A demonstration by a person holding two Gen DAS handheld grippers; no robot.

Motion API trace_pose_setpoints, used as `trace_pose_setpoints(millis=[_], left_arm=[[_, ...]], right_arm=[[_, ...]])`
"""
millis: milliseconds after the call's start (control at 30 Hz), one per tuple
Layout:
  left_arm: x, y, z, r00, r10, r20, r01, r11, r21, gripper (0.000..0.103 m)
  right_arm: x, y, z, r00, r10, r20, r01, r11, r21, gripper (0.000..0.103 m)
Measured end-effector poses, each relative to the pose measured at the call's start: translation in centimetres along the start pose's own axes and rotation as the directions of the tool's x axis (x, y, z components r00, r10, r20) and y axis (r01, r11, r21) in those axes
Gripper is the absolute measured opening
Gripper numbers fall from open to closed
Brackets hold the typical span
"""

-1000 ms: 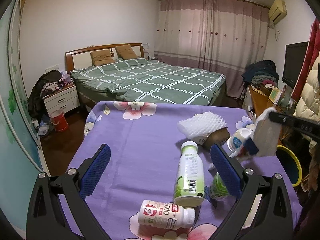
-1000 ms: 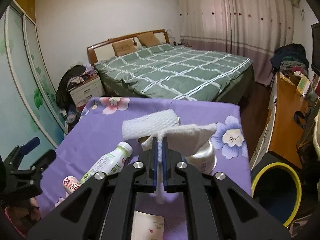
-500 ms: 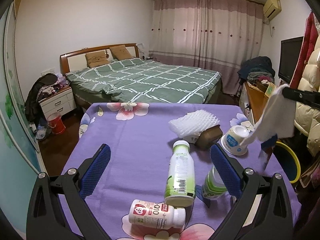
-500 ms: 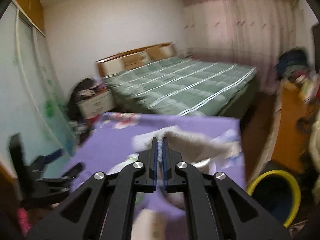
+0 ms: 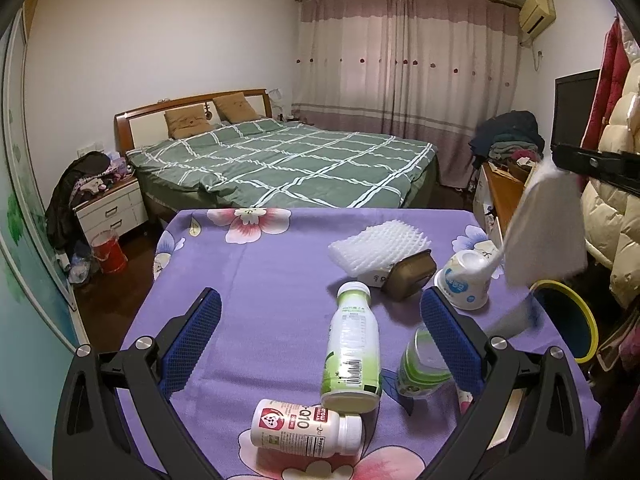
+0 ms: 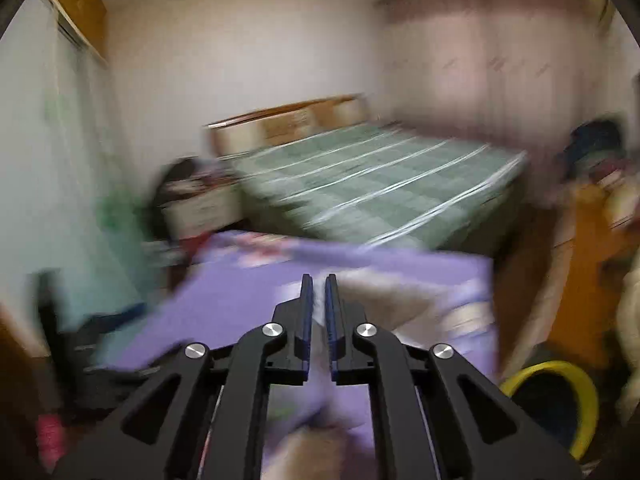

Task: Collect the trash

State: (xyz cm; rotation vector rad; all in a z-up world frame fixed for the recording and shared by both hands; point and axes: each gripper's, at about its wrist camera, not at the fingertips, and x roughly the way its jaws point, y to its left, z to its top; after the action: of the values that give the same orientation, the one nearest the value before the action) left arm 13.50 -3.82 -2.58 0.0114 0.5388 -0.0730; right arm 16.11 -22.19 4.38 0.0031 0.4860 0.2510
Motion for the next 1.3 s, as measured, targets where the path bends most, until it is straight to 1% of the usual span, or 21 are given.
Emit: trace_pose_setpoints(millis=[33, 67, 100, 133, 167, 233, 333, 367, 433, 467, 533, 600, 733, 767, 800, 833, 867, 933, 1033, 1133, 1300], left_arm=[[-0.2, 0.1, 0.0, 1.0, 0.0, 0.001, 0.0, 1.0, -0.001, 0.098], [-0.2, 0.2, 0.0, 1.0, 0.001, 0.0, -0.001, 1.0, -0.003, 0.098], [-0.2, 0.3, 0.0, 1.0, 0.002, -0.001, -0.002, 1.0, -0.005, 0.098], [-0.2, 0.5, 0.0, 1.0, 0.002, -0.002, -0.002, 1.0, -0.009, 0.098], [-0.1, 0.5, -0.1, 1.0, 0.001, -0.002, -0.001, 1.0, -0.013, 0.098], [-0.1, 0.7, -0.1, 1.0, -0.002, -0.004, 0.002, 1.0, -0.018, 0.098], [0.0, 0.6, -0.2, 1.0, -0.003, -0.009, 0.003, 1.0, -0.013, 0.098], [0.0, 0.4, -0.2, 1.0, -0.005, -0.01, 0.005, 1.0, -0.012, 0.098], [0.2, 0.3, -0.1, 1.0, -0.008, -0.011, 0.008, 1.0, -0.01, 0.098], [0.2, 0.2, -0.1, 1.0, -0.008, -0.01, 0.008, 1.0, -0.007, 0.098], [0.2, 0.0, -0.2, 1.0, -0.009, -0.01, 0.009, 1.0, -0.003, 0.098], [0.2, -0.2, -0.2, 1.0, -0.009, -0.011, 0.009, 1.0, -0.001, 0.098], [0.2, -0.4, -0.2, 1.0, -0.009, -0.011, 0.009, 1.0, 0.003, 0.098], [0.1, -0.5, -0.2, 1.0, -0.008, -0.009, 0.008, 1.0, 0.006, 0.098], [0.1, -0.5, -0.2, 1.0, -0.005, -0.008, 0.005, 1.0, 0.009, 0.098], [0.1, -0.4, -0.2, 1.0, -0.001, -0.007, 0.001, 1.0, 0.009, 0.098], [0.1, -0.3, -0.2, 1.0, -0.001, -0.008, 0.001, 1.0, 0.006, 0.098], [0.3, -0.1, -0.2, 1.0, -0.003, -0.01, 0.003, 1.0, -0.004, 0.098], [0.5, -0.2, -0.3, 1.0, -0.005, -0.017, 0.005, 1.0, -0.005, 0.098], [0.7, -0.3, -0.4, 1.0, -0.014, -0.021, 0.014, 1.0, -0.001, 0.098], [0.4, -0.9, -0.5, 0.999, -0.028, -0.02, 0.028, 1.0, 0.009, 0.098]], right_arm=[[0.5, -0.4, 0.0, 0.994, 0.098, -0.046, -0.097, 0.995, 0.031, 0.008], [0.9, -0.5, -0.1, 0.984, 0.162, -0.079, -0.158, 0.986, 0.045, 0.008], [1.0, -0.5, -0.2, 0.986, 0.145, -0.083, -0.141, 0.989, 0.044, 0.007], [0.7, -0.5, -0.2, 0.998, 0.04, -0.045, -0.039, 0.999, 0.024, 0.007], [0.4, -0.7, -0.1, 1.0, 0.004, -0.026, -0.003, 1.0, 0.019, 0.007], [0.4, -1.6, 0.2, 0.995, 0.082, -0.05, -0.08, 0.995, 0.058, 0.007], [0.2, -2.2, 0.1, 0.999, 0.019, -0.035, -0.017, 0.998, 0.057, 0.007], [0.6, -2.7, -0.1, 0.998, 0.038, -0.054, -0.034, 0.997, 0.074, 0.007], [1.7, -3.0, -0.8, 0.995, 0.022, -0.094, -0.015, 0.997, 0.07, 0.009], [2.8, -3.1, -1.4, 0.992, 0.012, -0.127, -0.004, 0.998, 0.065, 0.014], [5.2, -3.1, -3.2, 0.983, 0.003, -0.183, 0.007, 0.998, 0.056, 0.057], [7.4, -3.2, -5.4, 0.965, -0.019, -0.26, 0.031, 0.999, 0.042, 0.06], [13.1, -3.4, -8.9, 0.911, 0.01, -0.412, 0.03, 0.995, 0.09, 0.064], [13.9, -3.5, -9.8, 0.904, 0.028, -0.426, 0.019, 0.994, 0.107, 0.063], [14.3, -3.6, -10.0, 0.899, 0.06, -0.433, 0.001, 0.99, 0.14, 0.042], [14.4, -3.6, -9.9, 0.897, 0.077, -0.435, -0.009, 0.988, 0.157, 0.008], [14.0, -3.5, -9.7, 0.902, 0.086, -0.424, -0.018, 0.987, 0.162, 0.004], [12.6, -3.2, -8.3, 0.929, 0.075, -0.362, -0.021, 0.988, 0.151, 0.004], [10.0, -2.7, -6.0, 0.955, 0.08, -0.285, -0.04, 0.989, 0.145, 0.004], [7.5, -2.7, -3.7, 0.975, 0.076, -0.209, -0.048, 0.99, 0.135, 0.004], [3.9, -3.1, -0.7, 0.991, 0.058, -0.117, -0.044, 0.992, 0.115, 0.004]])
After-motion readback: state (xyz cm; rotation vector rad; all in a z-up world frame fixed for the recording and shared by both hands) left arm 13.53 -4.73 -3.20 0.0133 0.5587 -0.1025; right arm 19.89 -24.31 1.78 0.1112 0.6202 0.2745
